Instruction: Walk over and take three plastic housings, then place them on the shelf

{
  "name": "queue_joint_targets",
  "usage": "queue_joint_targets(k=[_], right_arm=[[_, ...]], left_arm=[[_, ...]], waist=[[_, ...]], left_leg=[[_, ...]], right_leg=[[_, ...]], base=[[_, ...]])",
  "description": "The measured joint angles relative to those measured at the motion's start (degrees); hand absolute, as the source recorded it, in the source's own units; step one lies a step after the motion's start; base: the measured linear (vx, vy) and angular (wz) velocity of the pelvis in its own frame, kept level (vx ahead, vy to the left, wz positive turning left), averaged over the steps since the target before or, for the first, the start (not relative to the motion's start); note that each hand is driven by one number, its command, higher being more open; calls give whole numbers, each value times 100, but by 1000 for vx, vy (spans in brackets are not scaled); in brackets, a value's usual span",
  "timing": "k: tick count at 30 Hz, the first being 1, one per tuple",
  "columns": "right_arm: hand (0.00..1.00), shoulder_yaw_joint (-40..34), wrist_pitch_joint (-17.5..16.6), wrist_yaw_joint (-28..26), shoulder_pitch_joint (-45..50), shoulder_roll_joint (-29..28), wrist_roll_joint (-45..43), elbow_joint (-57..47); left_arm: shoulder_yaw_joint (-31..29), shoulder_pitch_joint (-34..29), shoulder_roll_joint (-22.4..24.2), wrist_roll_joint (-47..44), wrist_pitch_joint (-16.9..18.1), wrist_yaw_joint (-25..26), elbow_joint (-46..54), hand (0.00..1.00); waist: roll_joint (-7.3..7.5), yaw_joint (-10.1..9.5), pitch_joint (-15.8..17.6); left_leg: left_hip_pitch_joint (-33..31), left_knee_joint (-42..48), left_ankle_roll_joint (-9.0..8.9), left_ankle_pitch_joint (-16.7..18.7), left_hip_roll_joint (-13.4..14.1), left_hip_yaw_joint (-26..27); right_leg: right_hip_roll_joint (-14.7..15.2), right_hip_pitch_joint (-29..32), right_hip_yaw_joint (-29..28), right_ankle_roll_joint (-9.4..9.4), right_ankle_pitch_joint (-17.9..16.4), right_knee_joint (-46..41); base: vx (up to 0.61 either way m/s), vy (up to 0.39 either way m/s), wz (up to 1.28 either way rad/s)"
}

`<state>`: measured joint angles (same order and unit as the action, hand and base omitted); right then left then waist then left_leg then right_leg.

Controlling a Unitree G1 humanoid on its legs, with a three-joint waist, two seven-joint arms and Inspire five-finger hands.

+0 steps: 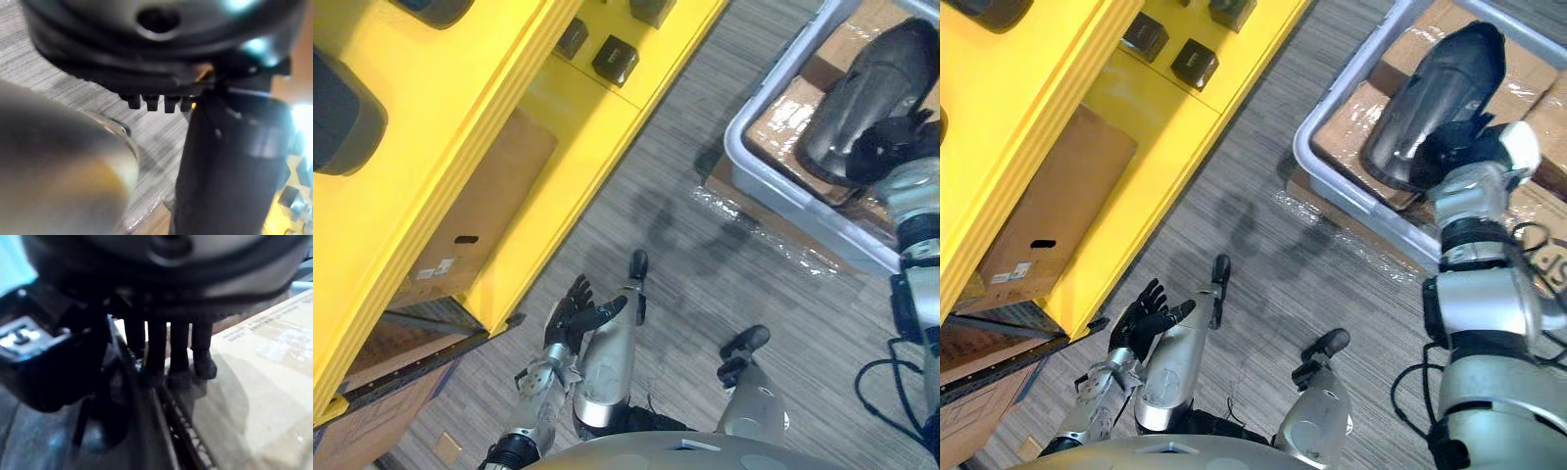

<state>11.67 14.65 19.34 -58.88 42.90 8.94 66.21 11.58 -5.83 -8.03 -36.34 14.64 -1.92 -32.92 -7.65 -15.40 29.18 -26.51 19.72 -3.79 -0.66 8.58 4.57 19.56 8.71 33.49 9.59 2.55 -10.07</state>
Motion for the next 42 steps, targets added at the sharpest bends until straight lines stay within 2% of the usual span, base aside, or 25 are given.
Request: queue_joint_targets(k=[3,5,7,10,13,15,17,18,19,22,23,24,25,27,29,32,36,39,42], right_arm=[[0,-5,-120,18,526,-160,210,-437],[0,-45,-142,18,870,-456,395,-765],[0,-42,-150,-14,1120,-497,442,-1009],[0,-44,-150,-23,1377,-501,651,-1380],[0,-46,-136,-20,1555,-515,783,-1890],[0,-46,-120,-20,1592,-524,1254,-2127],[0,-48,-105,-24,1775,-570,1625,-2485],[0,-49,-100,-43,1873,-662,1866,-2670],[0,-49,-101,-52,1899,-706,1958,-2716],[0,-44,-221,-145,2013,-744,2348,-3029],[0,-44,-383,-141,1989,-744,2467,-3056],[0,-44,-426,-141,1981,-744,2472,-3060],[0,-31,-649,-129,1978,-744,2577,-3065],[0,23,-886,-89,1974,-744,2710,-3067],[0,238,-1266,-30,1974,-744,2910,-3068],[0,394,-1684,-5,1975,-744,2915,-3136],[0,410,-1944,31,1999,-751,3080,-3276],[0,427,-2099,105,2268,-1016,3135,-3475],[0,508,-2306,144,2587,-1384,3136,-3626]], left_arm=[[-362,-166,-64,-237,-110,24,326,100],[-530,-386,-203,-186,-110,39,705,100],[-584,-465,-257,-139,-133,-86,1093,100],[-561,-564,-378,-120,-246,-479,1998,100],[-548,-268,-507,4,-434,-707,2471,100],[-533,116,-702,131,-781,-753,2519,100],[-523,481,-871,154,-1238,-673,2474,100],[-529,685,-991,194,-1508,-663,2375,100],[-528,790,-1039,243,-1594,-669,2342,100],[-454,1634,-1208,41,-2482,-922,1613,100],[-447,1867,-1271,-332,-2799,-1183,1354,100],[-433,1920,-1290,-436,-2875,-1257,1286,100],[-272,2149,-1370,-874,-3190,-1506,1078,100],[-144,2301,-1382,-1309,-3411,-1641,987,100],[-53,2456,-1381,-1994,-3689,-1824,852,100],[-49,2508,-1380,-2662,-3778,-1909,849,100],[-4,2776,-1366,-3127,-3843,-1901,819,100],[19,2806,-1224,-3423,-3761,-1902,793,100],[234,2835,-1007,-3571,-3491,-1897,823,100]], waist=[[280,49,68],[525,170,58],[592,234,70],[603,408,59],[639,589,16],[665,686,-98],[726,805,-370],[805,838,-532],[836,863,-595],[964,1014,-886],[972,1091,-919],[971,1109,-926],[982,1129,-969],[984,1149,-974],[996,1203,-981],[1007,1245,-1003],[1044,1252,-1042],[1134,1295,-1314],[1225,1381,-1559]], left_leg=[[322,-126,-44,0,39,88],[662,-406,-93,-74,50,194],[929,-682,-119,-208,37,259],[1362,-1246,-162,-500,27,356],[1817,-1753,-211,-724,70,527],[1995,-2001,-246,-844,115,637],[2056,-2157,-277,-891,157,715],[2153,-2226,-289,-898,188,835],[2163,-2226,-290,-897,197,867],[2320,-2224,-293,-894,211,1132],[2330,-2224,-293,-893,216,1160],[2330,-2225,-293,-893,218,1165],[2332,-2228,-303,-885,230,1238],[2333,-2229,-333,-858,255,1285],[2359,-2225,-341,-852,301,1342],[2397,-2225,-365,-861,385,1422],[2454,-2237,-405,-896,457,1485],[2590,-2336,-421,-911,460,1569],[2726,-2399,-447,-891,455,1607]], right_leg=[[-34,-186,-74,-80,-51,-18],[-34,-325,-95,-137,-92,-17],[-35,-448,-95,-138,-110,24],[-65,-589,-142,-127,-103,75],[-170,-760,-252,-100,-76,222],[-249,-787,-332,-95,-35,333],[-331,-769,-396,-112,10,450],[-375,-777,-476,-118,30,525],[-384,-773,-502,-118,31,537],[-390,-809,-660,-131,44,550],[-400,-808,-686,-143,62,564],[-404,-806,-690,-146,74,572],[-432,-784,-736,-155,142,666],[-477,-770,-792,-169,196,748],[-523,-750,-864,-193,218,755],[-618,-766,-913,-251,286,851],[-719,-790,-984,-293,365,947],[-759,-882,-1032,-295,418,1079],[-787,-1050,-1023,-275,448,1237]], base=[[-25,-19,-14],[-15,-35,-16],[-22,-41,-7],[-33,-50,-12],[-21,-48,-23],[-8,-47,-26],[44,-45,-24],[90,-51,-27],[92,-46,-33],[54,-37,-23],[-4,-15,-14],[-29,-14,-17],[-34,-9,-19],[-61,-13,-20],[-73,-20,-16],[-54,-35,-15],[-31,-30,-14],[21,-10,-11],[30,-8,-2]])
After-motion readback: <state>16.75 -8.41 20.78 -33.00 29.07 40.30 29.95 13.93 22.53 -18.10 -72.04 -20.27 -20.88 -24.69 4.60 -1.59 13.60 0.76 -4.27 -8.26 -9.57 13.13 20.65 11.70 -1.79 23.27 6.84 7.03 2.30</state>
